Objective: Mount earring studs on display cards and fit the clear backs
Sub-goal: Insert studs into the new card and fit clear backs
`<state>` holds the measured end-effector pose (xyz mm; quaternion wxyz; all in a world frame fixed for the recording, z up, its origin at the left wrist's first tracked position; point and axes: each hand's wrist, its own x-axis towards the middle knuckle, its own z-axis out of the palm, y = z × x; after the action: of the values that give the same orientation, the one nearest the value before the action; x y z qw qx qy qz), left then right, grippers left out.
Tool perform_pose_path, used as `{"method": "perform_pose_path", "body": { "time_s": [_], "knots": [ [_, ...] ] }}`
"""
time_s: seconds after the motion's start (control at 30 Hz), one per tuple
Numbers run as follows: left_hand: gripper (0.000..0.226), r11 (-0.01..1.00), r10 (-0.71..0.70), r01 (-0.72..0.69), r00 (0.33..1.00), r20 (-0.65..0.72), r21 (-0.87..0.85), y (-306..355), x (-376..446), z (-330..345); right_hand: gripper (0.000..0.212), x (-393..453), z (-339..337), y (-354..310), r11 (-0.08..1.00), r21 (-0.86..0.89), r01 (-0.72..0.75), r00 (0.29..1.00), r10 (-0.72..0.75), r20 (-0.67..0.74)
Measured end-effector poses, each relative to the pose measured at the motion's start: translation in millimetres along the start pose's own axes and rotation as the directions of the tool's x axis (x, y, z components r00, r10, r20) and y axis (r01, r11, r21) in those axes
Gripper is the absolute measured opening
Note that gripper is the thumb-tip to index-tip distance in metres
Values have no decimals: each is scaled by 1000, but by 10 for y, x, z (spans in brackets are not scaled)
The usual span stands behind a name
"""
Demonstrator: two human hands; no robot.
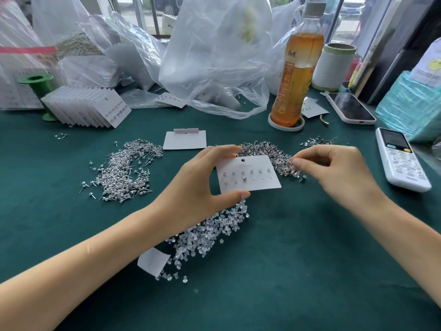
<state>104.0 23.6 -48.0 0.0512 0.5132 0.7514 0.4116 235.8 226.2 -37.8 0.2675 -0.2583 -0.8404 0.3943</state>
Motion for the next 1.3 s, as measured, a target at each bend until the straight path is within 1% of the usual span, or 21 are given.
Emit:
{"method": "perform_pose_path", "body": {
  "time_s": [0.07, 0.13, 0.27, 0.37, 0.4, 0.47, 0.5, 0.53, 0.63, 0.97, 1.03, 1.1, 1.13, 1.23, 1.3],
  "knots": [
    [66, 1000, 6, -6, 1000, 0, -5, 2, -1, 5, 20, 39, -49, 26, 999, 45, -19, 999, 21, -42],
    [64, 1000, 7, -7, 1000, 0, -15, 4, -4, 12, 19, 54, -65, 50, 989, 131, -66, 997, 70, -30],
    [63, 1000, 4, -4, 1000, 8, -17, 9, -5, 25, 14, 16, 0, -5, 950, 280, -142, 987, 115, 112],
    [64, 1000, -4, 4, 1000, 8, -26, 6, -4, 25, 2, -85, 51, -160, 912, 375, -169, 968, 81, 239],
    [65, 1000, -6, 6, 1000, 6, -29, 6, -2, 25, 7, -128, 71, -209, 906, 390, -163, 962, 58, 268],
    [66, 999, -6, 6, 1000, -3, -36, 5, 0, 28, 20, -201, 122, -271, 915, 376, -147, 953, 29, 301],
    [66, 999, -7, 6, 1000, -7, -42, 4, 0, 30, 22, -227, 145, -288, 924, 354, -144, 951, 30, 307],
    [66, 999, -7, 6, 1000, -9, -48, 4, 1, 32, 21, -245, 163, -289, 933, 332, -140, 949, 31, 313],
    [68, 998, -3, 3, 1000, -13, -58, 7, -2, 38, 2, -266, 194, -273, 946, 297, -133, 951, 37, 308],
    [70, 997, -23, 22, 1000, -12, -80, 55, -21, 52, 4, -285, 226, -253, 939, 294, -178, 940, 74, 333],
    [70, 997, -23, 21, 1000, -15, -80, 62, -22, 46, 3, -310, 242, -271, 939, 313, -142, 950, 41, 310],
    [69, 997, -22, 20, 1000, -19, -78, 65, -22, 38, 13, -326, 259, -272, 933, 348, -91, 963, -6, 269],
    [69, 997, -21, 20, 1000, -22, -78, 66, -22, 35, 20, -326, 268, -271, 921, 380, -89, 965, -15, 262],
    [68, 997, -15, 12, 999, -37, -78, 73, -18, 27, 38, -318, 278, -268, 869, 461, -178, 951, 32, 307],
    [69, 997, -13, 10, 999, -43, -77, 79, -17, 21, 46, -313, 281, -279, 865, 450, -220, 940, 66, 334]
  ]
}}
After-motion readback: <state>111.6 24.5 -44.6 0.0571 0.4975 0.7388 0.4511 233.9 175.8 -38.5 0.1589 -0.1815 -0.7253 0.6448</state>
